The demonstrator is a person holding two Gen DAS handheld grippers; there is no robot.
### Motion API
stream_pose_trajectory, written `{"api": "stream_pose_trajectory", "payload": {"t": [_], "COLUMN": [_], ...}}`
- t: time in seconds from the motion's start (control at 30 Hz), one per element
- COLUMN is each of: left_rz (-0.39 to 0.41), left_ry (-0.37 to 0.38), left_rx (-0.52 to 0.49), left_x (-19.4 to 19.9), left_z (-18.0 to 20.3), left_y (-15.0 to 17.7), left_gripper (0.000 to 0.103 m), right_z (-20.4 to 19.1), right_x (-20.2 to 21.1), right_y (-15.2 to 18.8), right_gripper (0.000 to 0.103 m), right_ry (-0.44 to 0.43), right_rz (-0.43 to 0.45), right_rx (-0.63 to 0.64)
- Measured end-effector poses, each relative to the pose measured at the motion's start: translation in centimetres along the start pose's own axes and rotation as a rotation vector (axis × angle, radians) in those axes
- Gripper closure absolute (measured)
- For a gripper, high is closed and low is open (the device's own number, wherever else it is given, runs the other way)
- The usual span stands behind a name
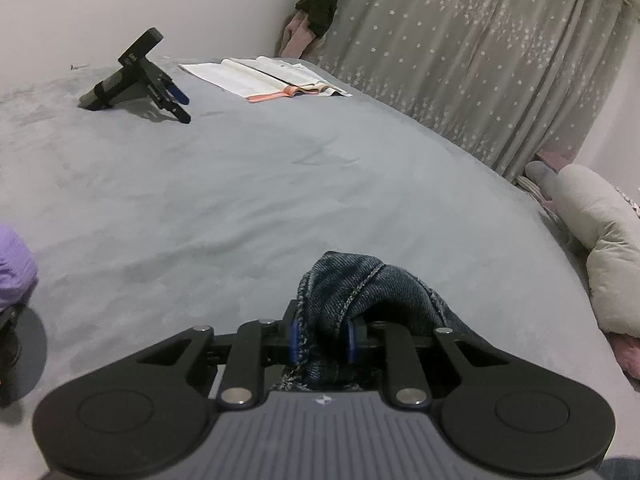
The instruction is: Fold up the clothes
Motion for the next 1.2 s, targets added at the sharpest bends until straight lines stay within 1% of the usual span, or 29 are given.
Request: {"api": "stream_pose_trajectory", "payload": {"t": [0.07,0.17,0.23,0.3,0.43,0.53,0.6,0.63,0.67,0.73,0.8,0.87,0.9,0.93,0.97,1.03,1.13,1.2], "left_rz": [-0.006,-0.032,-0.055,-0.072,-0.126,-0.157,-0.168,-0.176,-0.184,-0.252,-0.274,-0.265,-0.249,-0.233,-0.223,-0.208,-0.214,-0.221], "left_ry": [-0.005,-0.022,-0.022,-0.016,0.024,0.046,0.04,0.035,0.034,0.042,0.04,0.035,0.04,0.049,0.055,0.065,0.074,0.099], "left_rx": [-0.001,-0.001,0.001,-0.004,-0.048,-0.077,-0.1,-0.111,-0.119,-0.149,-0.179,-0.211,-0.209,-0.194,-0.182,-0.156,-0.131,-0.101], "left_x": [-0.7,-2.3,-3.0,-3.3,-3.3,-2.9,-2.7,-2.6,-2.4,-1.8,-1.2,-0.3,0.3,0.7,0.9,1.0,-0.1,-1.3], "left_z": [0.1,-0.3,-0.6,-0.8,-0.9,-0.9,-0.7,-0.6,-0.5,-0.1,0.2,0.3,0.1,-0.1,-0.3,-0.7,-1.0,-1.4], "left_y": [-0.1,-0.1,-0.1,-0.1,-0.3,-0.4,-0.5,-0.5,-0.5,-0.3,-0.2,-0.5,-0.8,-1.2,-1.4,-1.7,-1.9,-2.0], "left_gripper": [0.085,0.085,0.084,0.081,0.071,0.069,0.067,0.067,0.066,0.061,0.059,0.056,0.056,0.056,0.056,0.056,0.056,0.056], "right_z": [-0.6,-1.5,-1.8,-2.0,-1.6,-1.0,-0.4,-0.2,-0.1,0.2,0.5,0.6,0.5,0.4,0.3,0.2,0.4,0.6], "right_x": [-0.3,-1.5,-3.0,-4.1,-7.6,-9.7,-10.9,-11.2,-11.3,-11.2,-10.9,-10.5,-10.4,-10.2,-9.9,-9.5,-9.0,-8.6], "right_y": [-1.4,-2.8,-3.3,-3.1,-1.1,0.7,2.2,2.8,3.2,3.2,3.0,2.5,2.3,2.2,2.0,1.9,2.2,2.5], "right_gripper": [0.102,0.102,0.102,0.102,0.102,0.101,0.1,0.1,0.1,0.096,0.09,0.079,0.075,0.068,0.064,0.061,0.06,0.06], "right_ry": [-0.002,0.011,0.022,0.032,0.086,0.128,0.187,0.222,0.238,0.233,0.225,0.199,0.189,0.16,0.128,0.083,0.024,0.01], "right_rz": [0.035,0.055,0.046,0.02,-0.099,-0.193,-0.242,-0.253,-0.258,-0.258,-0.256,-0.253,-0.255,-0.263,-0.272,-0.289,-0.325,-0.336], "right_rx": [0.008,0.032,0.038,0.033,0.047,0.05,0.08,0.108,0.129,0.133,0.128,0.134,0.137,0.133,0.128,0.102,0.045,0.02]}}
Point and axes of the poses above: each gripper's, at about its wrist camera, not at the fingertips, and x roughly against the way its jaws point, z to its right, y to its underside, the point moved 6 cm from there along -x, roughly the way its jaws point, and after that the axes turned 7 degrees about -z, right-handed, at the moved point
